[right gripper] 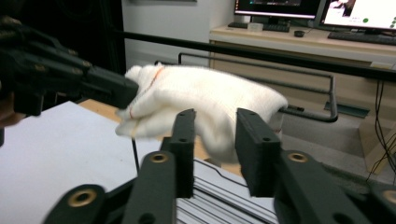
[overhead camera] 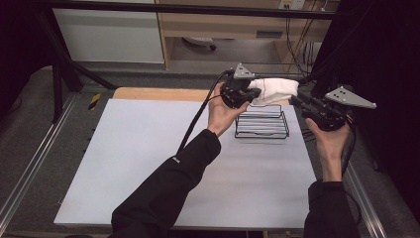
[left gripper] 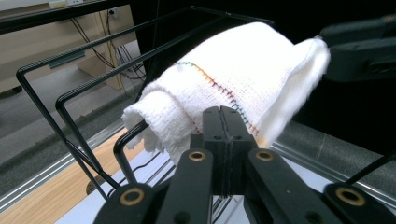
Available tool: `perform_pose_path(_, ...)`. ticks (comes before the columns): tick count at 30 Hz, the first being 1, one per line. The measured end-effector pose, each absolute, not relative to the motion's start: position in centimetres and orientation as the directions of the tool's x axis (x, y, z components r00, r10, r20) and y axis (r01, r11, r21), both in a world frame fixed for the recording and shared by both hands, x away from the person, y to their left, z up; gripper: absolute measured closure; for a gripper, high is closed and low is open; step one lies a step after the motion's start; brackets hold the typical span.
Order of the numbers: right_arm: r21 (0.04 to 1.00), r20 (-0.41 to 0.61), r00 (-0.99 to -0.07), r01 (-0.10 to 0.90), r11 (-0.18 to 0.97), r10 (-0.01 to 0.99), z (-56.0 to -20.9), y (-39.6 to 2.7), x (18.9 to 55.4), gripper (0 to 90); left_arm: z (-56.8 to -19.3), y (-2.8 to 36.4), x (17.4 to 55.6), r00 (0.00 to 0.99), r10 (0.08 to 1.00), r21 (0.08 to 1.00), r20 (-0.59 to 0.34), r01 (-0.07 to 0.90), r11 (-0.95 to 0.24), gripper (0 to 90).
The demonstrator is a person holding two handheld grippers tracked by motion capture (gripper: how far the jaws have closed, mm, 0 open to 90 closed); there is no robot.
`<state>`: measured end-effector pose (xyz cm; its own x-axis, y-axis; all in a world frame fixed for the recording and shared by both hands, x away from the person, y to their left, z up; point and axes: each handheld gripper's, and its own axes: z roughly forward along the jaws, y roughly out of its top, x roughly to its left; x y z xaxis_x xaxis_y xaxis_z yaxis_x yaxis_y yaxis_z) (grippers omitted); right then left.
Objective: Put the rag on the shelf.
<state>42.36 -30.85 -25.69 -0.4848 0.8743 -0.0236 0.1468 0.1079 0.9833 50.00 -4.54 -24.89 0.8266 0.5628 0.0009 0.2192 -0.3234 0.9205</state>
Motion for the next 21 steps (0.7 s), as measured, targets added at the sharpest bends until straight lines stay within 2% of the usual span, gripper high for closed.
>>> perform_pose_path(2,0.985,-0.022,-0.489,0.138,0.102,0.872,-25.1,-30.8,42.3,68.7,-25.0,-4.6,50.0,0.825,0.565,0.918,0.006,0.219,-0.33,89.9)
perform_pose_path(6,0.977,-0.016,-0.513,0.175,0.123,0.858,-24.6,-29.9,42.9,85.0,-25.4,-4.7,50.0,0.824,0.566,0.917,0.011,0.217,-0.334,89.8)
perform_pose_path(8,0.969,0.011,-0.523,0.215,0.12,0.852,-25.0,-29.4,43.4,90.0,-25.7,-4.7,50.1,0.823,0.568,0.916,0.015,0.216,-0.337,89.9)
perform_pose_path(13,0.951,0.018,-0.489,0.279,0.137,0.872,-26.6,-28.7,44.5,90.0,-26.2,-4.8,50.2,0.82,0.572,0.914,0.031,0.209,-0.349,89.8)
perform_pose_path(21,0.951,0.015,-0.415,0.288,0.116,0.91,-28.3,-29.1,45.8,90.0,-26.7,-5.0,50.7,0.81,0.586,0.914,0.022,0.222,-0.341,89.8)
